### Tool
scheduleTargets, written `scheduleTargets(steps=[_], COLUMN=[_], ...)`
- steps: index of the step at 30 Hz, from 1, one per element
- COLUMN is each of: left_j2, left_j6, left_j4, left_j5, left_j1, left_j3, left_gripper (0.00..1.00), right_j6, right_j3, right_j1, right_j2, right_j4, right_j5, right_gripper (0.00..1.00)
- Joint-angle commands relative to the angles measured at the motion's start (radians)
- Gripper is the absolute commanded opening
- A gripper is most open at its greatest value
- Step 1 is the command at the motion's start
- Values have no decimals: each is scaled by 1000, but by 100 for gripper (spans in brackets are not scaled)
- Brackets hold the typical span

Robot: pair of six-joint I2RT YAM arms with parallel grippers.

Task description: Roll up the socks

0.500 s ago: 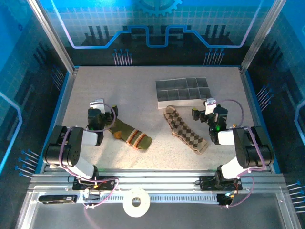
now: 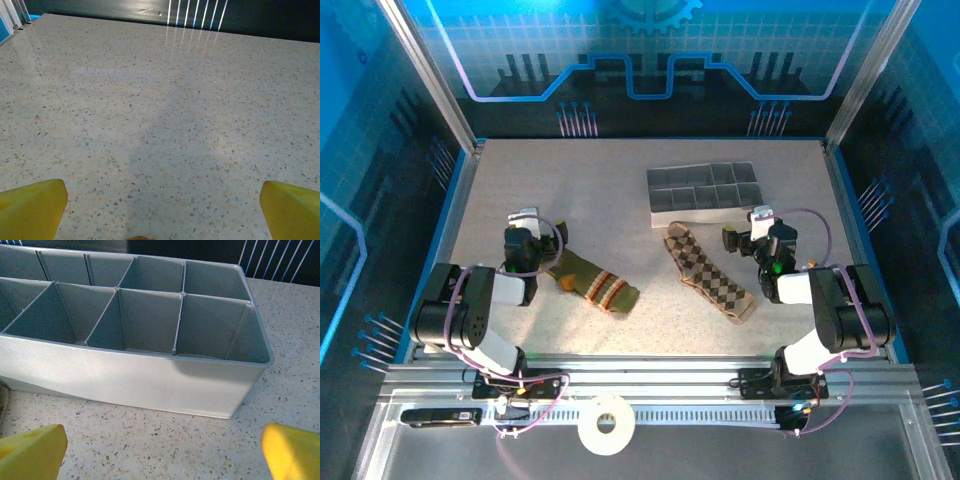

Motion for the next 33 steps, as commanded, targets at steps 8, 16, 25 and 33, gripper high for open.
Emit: scheduleTargets(steps=[8, 16, 25, 33], left_j2=[-9, -330, -474, -260], left_j6=[24, 45, -1079, -1039], left_j4=[-1, -201, -1504, -1903], left_j5=[-3, -287, -167, 205], left_j1=[-3, -122, -71, -66], left_j3=[18, 5, 616, 707], left_gripper=[99, 99, 99, 75], right_j6=[10, -63, 750, 236], right_j3=[18, 30, 604, 803], right_j1=[-7, 176, -21, 562], right_j2=[3, -373, -446, -230], right_j4=[15, -182, -960, -1204], right_j5=[7, 395, -49, 159], right_gripper=[100, 100, 100, 91])
